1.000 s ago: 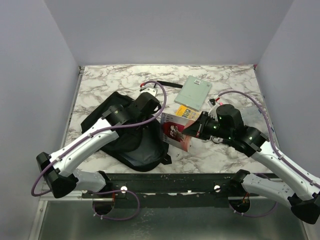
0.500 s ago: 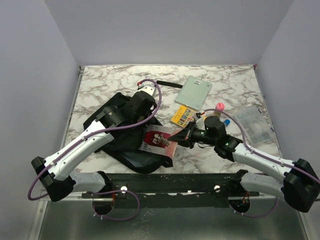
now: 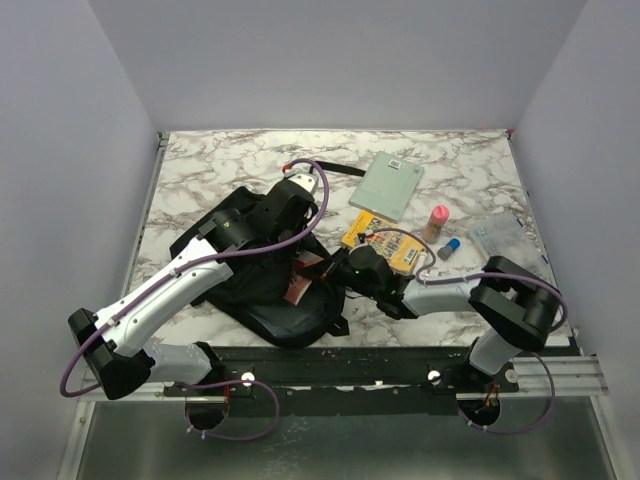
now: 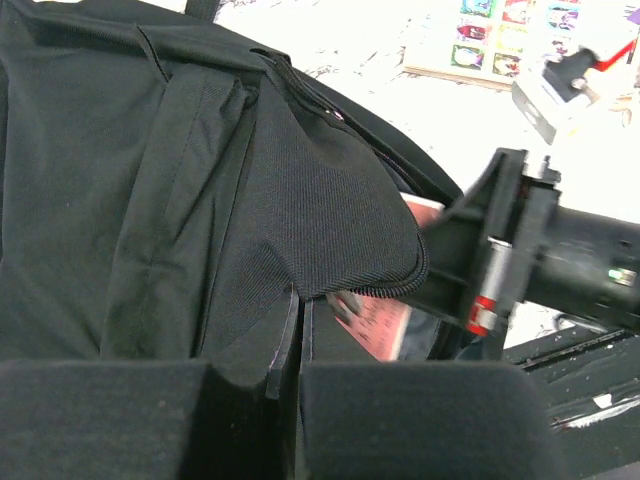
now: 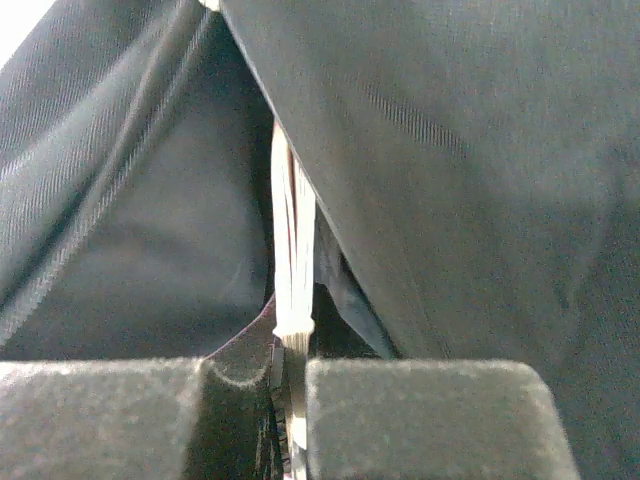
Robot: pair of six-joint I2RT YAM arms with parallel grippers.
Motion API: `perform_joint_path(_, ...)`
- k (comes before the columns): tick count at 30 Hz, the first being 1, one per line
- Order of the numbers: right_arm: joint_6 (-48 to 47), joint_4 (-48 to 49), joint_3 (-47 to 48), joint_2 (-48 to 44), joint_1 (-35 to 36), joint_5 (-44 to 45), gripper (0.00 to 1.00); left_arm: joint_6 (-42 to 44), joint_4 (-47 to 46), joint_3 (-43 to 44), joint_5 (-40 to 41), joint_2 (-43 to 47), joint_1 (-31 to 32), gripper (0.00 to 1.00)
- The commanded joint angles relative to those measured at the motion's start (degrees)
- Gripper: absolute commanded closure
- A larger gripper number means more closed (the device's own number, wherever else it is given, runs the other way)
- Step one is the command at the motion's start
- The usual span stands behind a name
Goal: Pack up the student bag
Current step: Place the book in the student bag.
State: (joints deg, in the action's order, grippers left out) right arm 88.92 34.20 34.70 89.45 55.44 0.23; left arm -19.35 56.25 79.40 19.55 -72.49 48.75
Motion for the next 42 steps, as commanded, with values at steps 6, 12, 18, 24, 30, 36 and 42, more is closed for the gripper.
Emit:
perform_joint_path(6,-4.4,0.5,8.2,12.7,0.6,9.3,0.64,0.2,-2.7,0.0,-2.3,1.0,-0.1,1.0)
perform_joint_path(12,-6.2,-1.2,4.0,11.6,0.5,-3.2,0.27,1.2,-2.9,-0.7,-2.2,0.1,-0.1,1.0)
perform_joint_path(18,-8.3,-2.4,3.9,9.6,1.2,-5.1,0.38,1.8,-3.0,-0.8,-2.1,0.0,-0.1,1.0)
perform_joint_path(24,-8.4,1.0,12.0,17.1,1.2,1.4,0.79,1.7,-3.2,0.1,-2.7,-0.9,-0.1,1.0)
perform_joint_path(30,-9.4,2.7,20.7,24.8,-0.4,-1.2,0.69,1.4,-3.3,-1.2,-1.4,-0.2,-0.1,1.0)
perform_joint_path(36,-11.2,2.6,11.6,18.0,-0.4,-0.6,0.4,1.3,-3.4,-4.3,-0.5,1.5,-0.3,1.0)
perform_joint_path(42,-15.8,-1.8,12.2,16.2,-0.4,-2.9,0.37,1.0,-4.2,-5.5,-0.8,2.4,-0.5,1.0)
